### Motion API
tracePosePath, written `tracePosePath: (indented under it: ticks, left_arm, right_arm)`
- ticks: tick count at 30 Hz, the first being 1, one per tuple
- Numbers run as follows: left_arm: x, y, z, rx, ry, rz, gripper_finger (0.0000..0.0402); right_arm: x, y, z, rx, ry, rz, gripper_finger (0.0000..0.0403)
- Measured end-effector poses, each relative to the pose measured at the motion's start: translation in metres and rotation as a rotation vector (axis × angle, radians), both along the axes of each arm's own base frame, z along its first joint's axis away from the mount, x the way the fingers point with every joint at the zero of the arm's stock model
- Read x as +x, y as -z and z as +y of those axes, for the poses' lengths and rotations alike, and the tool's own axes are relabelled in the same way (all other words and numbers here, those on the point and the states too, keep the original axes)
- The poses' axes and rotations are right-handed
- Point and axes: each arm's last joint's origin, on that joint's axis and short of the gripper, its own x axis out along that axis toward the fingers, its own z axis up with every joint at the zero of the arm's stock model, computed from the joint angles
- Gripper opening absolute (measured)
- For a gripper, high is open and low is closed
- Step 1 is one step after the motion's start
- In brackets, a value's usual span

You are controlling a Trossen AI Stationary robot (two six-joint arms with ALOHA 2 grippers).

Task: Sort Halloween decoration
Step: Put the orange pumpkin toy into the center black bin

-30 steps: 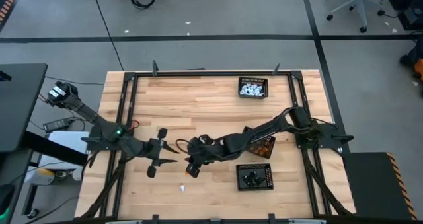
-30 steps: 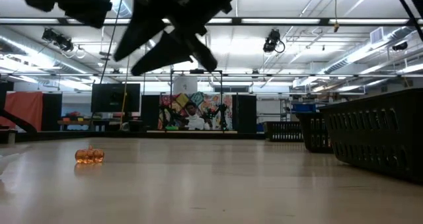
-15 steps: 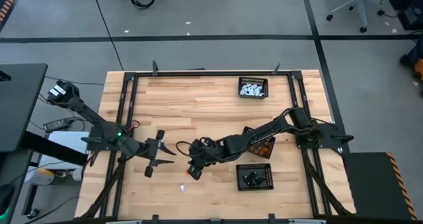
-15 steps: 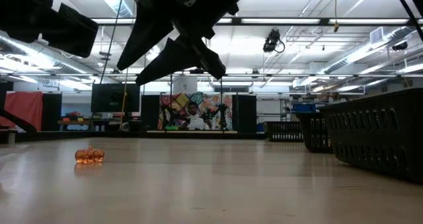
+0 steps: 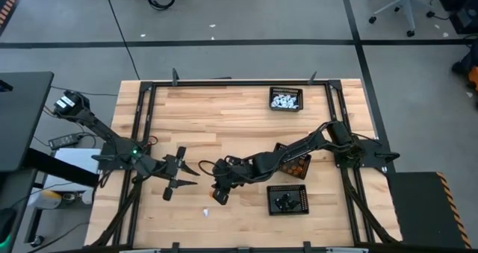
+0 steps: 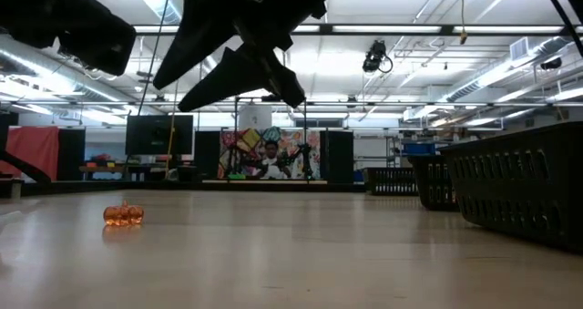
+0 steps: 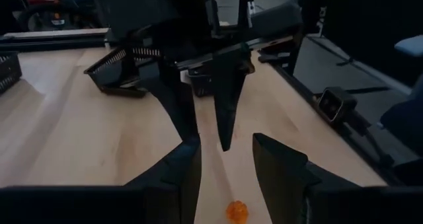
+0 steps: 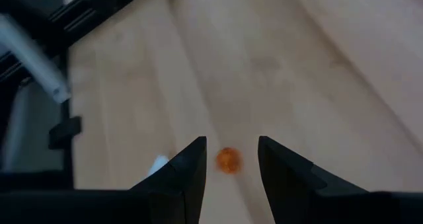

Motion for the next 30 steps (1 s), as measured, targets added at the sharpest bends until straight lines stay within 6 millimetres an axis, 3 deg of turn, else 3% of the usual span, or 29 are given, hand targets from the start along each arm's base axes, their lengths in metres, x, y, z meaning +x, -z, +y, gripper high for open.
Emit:
tracePosePath:
  ticks: [12, 16, 21, 28, 30]
  left_arm:
    - [0.000, -0.011, -0.004, -0.225, -0.014, -0.061, 0.0143]
    - [0.000, -0.015, -0.007, -0.348, -0.009, -0.034, 0.0143]
    - [-0.004, -0.016, -0.014, -0.391, 0.031, -0.006, 0.0143]
    - [-0.012, -0.010, -0.017, -0.419, 0.037, 0.096, 0.0143]
    - [-0.015, -0.006, -0.019, -0.402, 0.042, 0.135, 0.0143]
  right_arm:
    - [0.002, -0.002, 0.002, -0.022, -0.298, -0.017, 0.0142]
    - [0.006, -0.023, 0.002, -0.109, -0.382, -0.043, 0.0141]
    - [0.008, -0.044, 0.005, -0.234, -0.396, -0.053, 0.0134]
    - [0.012, -0.042, 0.017, -0.269, -0.376, -0.123, 0.0132]
    - [0.017, -0.034, 0.023, -0.276, -0.370, -0.145, 0.0132]
